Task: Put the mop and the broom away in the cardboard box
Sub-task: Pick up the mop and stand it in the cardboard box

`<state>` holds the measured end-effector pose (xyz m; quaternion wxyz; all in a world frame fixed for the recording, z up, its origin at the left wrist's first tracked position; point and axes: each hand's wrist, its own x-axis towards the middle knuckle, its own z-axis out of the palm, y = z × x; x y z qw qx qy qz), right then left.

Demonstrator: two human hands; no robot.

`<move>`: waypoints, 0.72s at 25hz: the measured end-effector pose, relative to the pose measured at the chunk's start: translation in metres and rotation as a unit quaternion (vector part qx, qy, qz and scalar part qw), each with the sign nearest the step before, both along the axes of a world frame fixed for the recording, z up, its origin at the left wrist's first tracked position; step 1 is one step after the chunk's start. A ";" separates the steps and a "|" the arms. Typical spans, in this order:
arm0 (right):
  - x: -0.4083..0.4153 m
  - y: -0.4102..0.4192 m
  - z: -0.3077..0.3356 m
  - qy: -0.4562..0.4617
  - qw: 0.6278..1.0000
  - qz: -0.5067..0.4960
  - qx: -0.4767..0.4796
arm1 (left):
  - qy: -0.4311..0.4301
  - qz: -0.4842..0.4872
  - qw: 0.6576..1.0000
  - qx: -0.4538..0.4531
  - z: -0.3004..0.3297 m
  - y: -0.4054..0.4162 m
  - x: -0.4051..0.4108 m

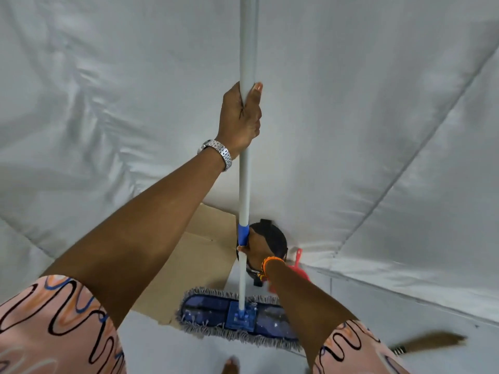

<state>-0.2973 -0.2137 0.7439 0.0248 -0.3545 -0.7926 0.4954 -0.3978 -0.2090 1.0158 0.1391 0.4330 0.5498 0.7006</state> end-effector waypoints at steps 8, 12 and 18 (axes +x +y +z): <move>-0.171 -0.022 0.008 -0.026 0.999 0.028 0.000 | -0.010 0.007 1.000 -0.019 0.000 -0.028 -0.162; -0.241 -0.030 0.006 -0.041 0.999 0.000 0.016 | -0.015 0.001 1.000 -0.026 -0.002 -0.032 -0.234; -0.358 -0.031 -0.018 -0.033 0.996 -0.079 0.007 | -0.013 -0.014 0.999 -0.034 -0.037 -0.024 -0.358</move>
